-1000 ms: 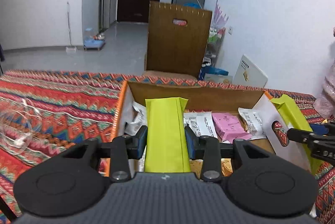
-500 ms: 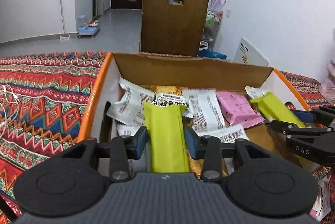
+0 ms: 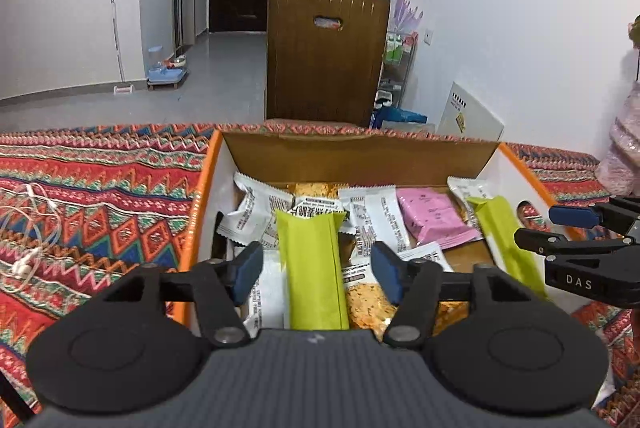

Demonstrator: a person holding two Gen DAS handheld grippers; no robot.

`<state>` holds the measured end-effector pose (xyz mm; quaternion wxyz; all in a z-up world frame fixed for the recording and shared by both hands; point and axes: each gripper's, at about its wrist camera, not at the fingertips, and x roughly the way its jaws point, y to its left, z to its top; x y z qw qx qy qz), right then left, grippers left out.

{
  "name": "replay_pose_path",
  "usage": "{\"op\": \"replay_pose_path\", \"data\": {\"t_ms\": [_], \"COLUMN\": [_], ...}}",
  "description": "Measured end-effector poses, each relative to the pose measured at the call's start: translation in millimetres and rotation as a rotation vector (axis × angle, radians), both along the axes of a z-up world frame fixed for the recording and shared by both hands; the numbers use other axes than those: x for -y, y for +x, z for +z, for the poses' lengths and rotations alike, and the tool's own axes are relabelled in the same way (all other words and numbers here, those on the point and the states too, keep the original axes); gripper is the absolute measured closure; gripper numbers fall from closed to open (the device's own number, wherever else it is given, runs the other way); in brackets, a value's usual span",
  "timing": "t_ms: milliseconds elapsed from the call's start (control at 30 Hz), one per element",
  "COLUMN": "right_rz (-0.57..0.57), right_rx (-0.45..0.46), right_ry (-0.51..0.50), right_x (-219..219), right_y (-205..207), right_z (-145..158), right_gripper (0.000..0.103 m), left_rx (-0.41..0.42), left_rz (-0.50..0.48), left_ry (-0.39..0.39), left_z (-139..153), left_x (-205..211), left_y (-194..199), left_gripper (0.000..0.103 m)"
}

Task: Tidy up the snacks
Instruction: 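Open the left tool to drop its bar while the right tool releases its bar, then lift both open tools out of the box and move back to the snack pile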

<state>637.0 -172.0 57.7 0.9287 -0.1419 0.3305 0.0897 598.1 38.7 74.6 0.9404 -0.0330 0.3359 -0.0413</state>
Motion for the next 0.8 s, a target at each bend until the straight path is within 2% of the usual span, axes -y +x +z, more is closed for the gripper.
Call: {"op": "replay_pose_path", "data": {"t_ms": [67,200,267,400,467,667,800], "right_rz": [0.012,0.030,0.036,0.050,0.053,0.061,0.063], "right_rx": [0.008,0.026,0.039,0.067,0.087,0.131,0.154], "right_ry": [0.014,0.051,0.070,0.099,0.119,0.169,0.184], "right_x": [2.2,8.0,10.5,17.8,24.3,43.8,56.9], "right_y": [-10.7,-35.8,-49.7,-82.7,-102.2,-164.2,-205.6], "right_z": [9.5,28.9,38.7,57.7,65.7,81.0,81.1], "right_gripper": [0.046,0.043,0.038,0.035,0.026,0.024,0.023], "left_rx": [0.012,0.039,0.056,0.092,0.110,0.169,0.220], "left_rz": [0.003,-0.007,-0.008,0.000,0.000,-0.002,0.019], "left_ry": [0.004,0.015,0.025,-0.003,-0.017,-0.010,0.027], "left_z": [7.9,24.5,33.9,52.4,58.1,64.6,63.6], "left_x": [-0.5,-1.8,-1.7,-4.9,-5.7,-4.0,-1.5], "left_y": [-11.8,-41.7,-58.0,-97.0,-120.1,-187.7,-232.1], "left_gripper": [0.036,0.029,0.028,0.016,0.015,0.006,0.005]}}
